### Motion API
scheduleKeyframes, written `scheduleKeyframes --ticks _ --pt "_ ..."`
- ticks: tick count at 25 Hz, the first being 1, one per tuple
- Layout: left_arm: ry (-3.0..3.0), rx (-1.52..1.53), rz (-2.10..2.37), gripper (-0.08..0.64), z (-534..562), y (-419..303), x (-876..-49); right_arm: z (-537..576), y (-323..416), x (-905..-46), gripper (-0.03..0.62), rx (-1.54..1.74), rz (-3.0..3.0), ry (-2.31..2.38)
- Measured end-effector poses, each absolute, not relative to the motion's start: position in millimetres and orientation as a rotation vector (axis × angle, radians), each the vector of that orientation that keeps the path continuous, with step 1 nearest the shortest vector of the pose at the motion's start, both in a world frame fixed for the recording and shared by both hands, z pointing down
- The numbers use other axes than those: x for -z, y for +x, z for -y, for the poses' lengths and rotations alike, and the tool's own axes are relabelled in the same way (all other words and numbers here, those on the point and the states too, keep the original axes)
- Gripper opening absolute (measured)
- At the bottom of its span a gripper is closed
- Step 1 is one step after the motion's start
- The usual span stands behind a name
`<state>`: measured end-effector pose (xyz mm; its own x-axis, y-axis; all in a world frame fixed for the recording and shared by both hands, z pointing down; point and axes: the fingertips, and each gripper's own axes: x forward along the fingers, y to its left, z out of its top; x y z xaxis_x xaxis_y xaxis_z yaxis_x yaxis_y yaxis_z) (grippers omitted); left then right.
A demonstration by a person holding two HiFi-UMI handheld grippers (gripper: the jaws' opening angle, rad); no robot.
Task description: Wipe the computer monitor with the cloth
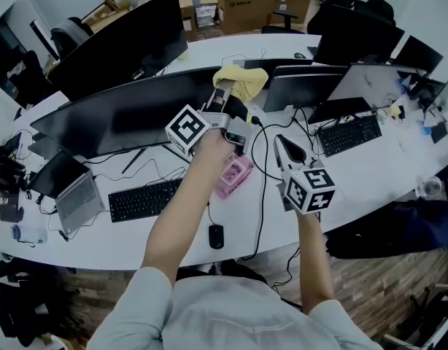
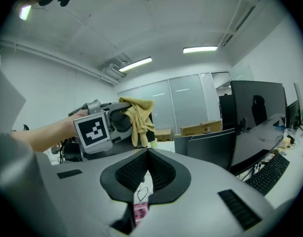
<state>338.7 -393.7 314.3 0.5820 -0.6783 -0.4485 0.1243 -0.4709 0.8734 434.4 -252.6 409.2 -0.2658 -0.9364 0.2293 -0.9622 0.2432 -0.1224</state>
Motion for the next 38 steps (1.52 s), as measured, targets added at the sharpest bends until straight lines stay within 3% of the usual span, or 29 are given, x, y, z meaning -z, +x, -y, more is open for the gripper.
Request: scheduleKeyframes --ticks 8,26,38 --pt "2.071 1.034 0.414 0.041 348.7 306.6 -248.4 231.2 413.9 -368.0 0.028 -0.231 2.344 1.864" --pt "2.944 0.182 0.895 0.041 166.2 49.1 -322.6 53.9 234.9 -331.4 0.028 -0.012 2.208 2.032" --pt "3.211 -0.167 0.983 0.041 27.4 -54.6 -340.1 -68.6 120.1 -322.7 0.028 0.131 2.152 1.994"
